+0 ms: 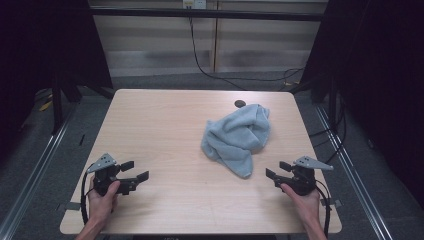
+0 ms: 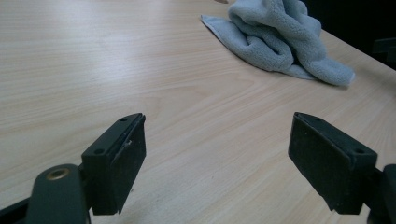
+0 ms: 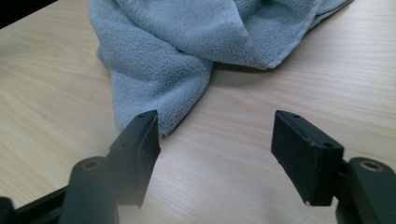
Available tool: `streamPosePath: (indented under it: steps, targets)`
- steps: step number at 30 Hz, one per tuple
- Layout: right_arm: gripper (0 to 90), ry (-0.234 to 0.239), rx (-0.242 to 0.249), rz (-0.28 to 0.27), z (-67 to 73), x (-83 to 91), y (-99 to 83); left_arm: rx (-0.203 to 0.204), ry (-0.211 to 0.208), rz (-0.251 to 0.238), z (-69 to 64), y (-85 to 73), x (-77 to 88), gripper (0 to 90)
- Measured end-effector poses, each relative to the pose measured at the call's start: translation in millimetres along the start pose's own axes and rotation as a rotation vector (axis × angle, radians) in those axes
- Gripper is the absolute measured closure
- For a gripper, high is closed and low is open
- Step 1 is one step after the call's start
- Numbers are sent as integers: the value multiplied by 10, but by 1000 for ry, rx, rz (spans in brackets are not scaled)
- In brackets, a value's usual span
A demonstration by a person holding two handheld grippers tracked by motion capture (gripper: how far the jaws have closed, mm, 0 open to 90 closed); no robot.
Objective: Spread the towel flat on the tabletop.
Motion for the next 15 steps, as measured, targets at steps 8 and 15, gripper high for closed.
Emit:
streamPosePath:
  steps: [8,15]
  targets:
    - [357,58,-3,24,-2,3,-24,6,-29,27,-26,-5,-87,198]
    - [398,101,-5,47,31,4,3,5,-37,16,-33,2,-74,198]
Point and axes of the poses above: each handheld gripper's, and its own axes: x roughly backward along the jaws, y roughly out of its top, z roughly to its left, the point moved 1 cm from there along -x, roughly forward along the jaws, and after that the axes turned 4 degrees about -y, right-handed, at the moved point
